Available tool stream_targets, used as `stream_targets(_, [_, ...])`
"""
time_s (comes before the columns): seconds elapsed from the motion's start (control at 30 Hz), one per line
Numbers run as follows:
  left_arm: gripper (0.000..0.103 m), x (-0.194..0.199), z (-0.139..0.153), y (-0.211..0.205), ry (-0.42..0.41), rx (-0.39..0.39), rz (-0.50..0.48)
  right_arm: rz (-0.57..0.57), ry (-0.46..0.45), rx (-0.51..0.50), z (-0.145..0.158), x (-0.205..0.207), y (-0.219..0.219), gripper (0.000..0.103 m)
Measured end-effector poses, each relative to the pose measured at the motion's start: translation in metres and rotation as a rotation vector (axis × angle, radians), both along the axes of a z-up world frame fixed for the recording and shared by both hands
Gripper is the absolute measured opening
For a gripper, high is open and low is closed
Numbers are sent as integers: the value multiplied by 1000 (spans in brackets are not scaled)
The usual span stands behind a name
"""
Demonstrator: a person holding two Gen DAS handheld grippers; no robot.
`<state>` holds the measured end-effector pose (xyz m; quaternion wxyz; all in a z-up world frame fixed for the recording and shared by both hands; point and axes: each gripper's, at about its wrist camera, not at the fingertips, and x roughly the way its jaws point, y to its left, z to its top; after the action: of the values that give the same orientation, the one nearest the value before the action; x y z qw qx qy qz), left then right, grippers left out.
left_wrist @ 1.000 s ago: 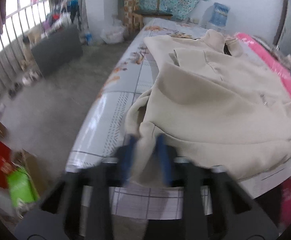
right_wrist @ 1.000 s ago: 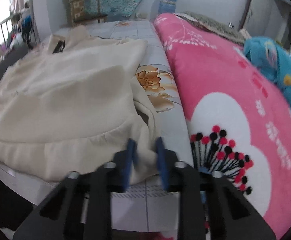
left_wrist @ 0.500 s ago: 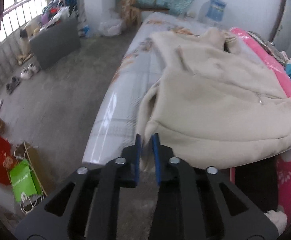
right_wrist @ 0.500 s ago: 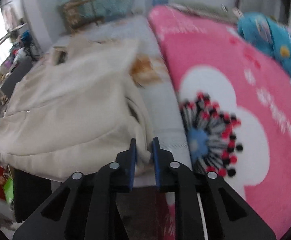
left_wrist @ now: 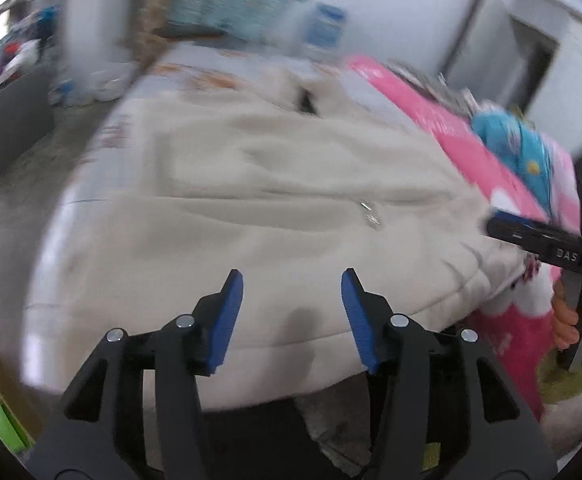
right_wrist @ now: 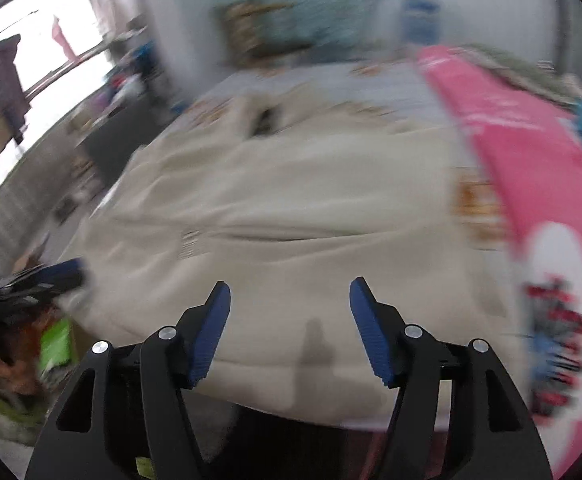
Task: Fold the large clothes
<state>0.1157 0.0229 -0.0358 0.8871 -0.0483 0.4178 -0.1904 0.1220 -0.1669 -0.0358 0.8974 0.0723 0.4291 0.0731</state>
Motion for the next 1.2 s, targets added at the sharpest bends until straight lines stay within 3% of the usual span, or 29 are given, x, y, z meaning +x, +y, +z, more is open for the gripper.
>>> stream_targets(0.2, [47, 3, -26, -48, -63, 197, -50, 100, 83, -111, -36, 35, 48, 60])
stream_targets(0.23, [40, 2, -26, -53, -79, 240, -48, 105, 84, -131, -38, 35, 50, 56])
stream_targets(0.3, [21, -1, -28, -58, -96, 253, -76, 123, 81, -159, -35, 33, 51, 35])
stream_targets(0.33, [9, -2, -27, -59, -102, 258, -84, 126, 86, -163, -35, 33, 49, 18])
stream_targets(0.37, [3, -4, -26, -63, -120, 284, -86, 143, 100, -136, -35, 34, 47, 8])
stream_targets(0.47, [1, -5, -19, -67, -161, 305, -74, 132, 87, -136, -31, 30, 49, 5])
stream_targets(0.63, [1, -21, 34, -55, -320, 268, -18, 74, -99, -130, 20, 11, 52, 5])
stream_targets(0.7, [1, -17, 35, -61, -374, 322, 5, 60, -153, -152, 29, 14, 56, 5])
stream_targets(0.77, [1, -5, 21, -67, -359, 360, 15, 49, -134, -171, 16, 29, 58, 5])
stream_targets(0.9, [2, 18, -21, -77, -253, 391, -9, 26, -56, -215, -34, 56, 56, 4])
stream_targets(1.0, [3, 17, -29, -79, -250, 409, -3, 34, -55, -158, -37, 54, 48, 4])
stream_targets(1.1, [4, 20, -28, -76, -239, 392, 2, -1, -61, -83, -20, 42, 17, 15])
stream_targets(1.17, [4, 19, -28, -75, -238, 386, 3, -84, -90, -93, -6, 29, -10, 38])
stream_targets(1.2, [4, 18, -28, -75, -240, 386, 3, -131, -104, -119, 0, 23, -25, 41])
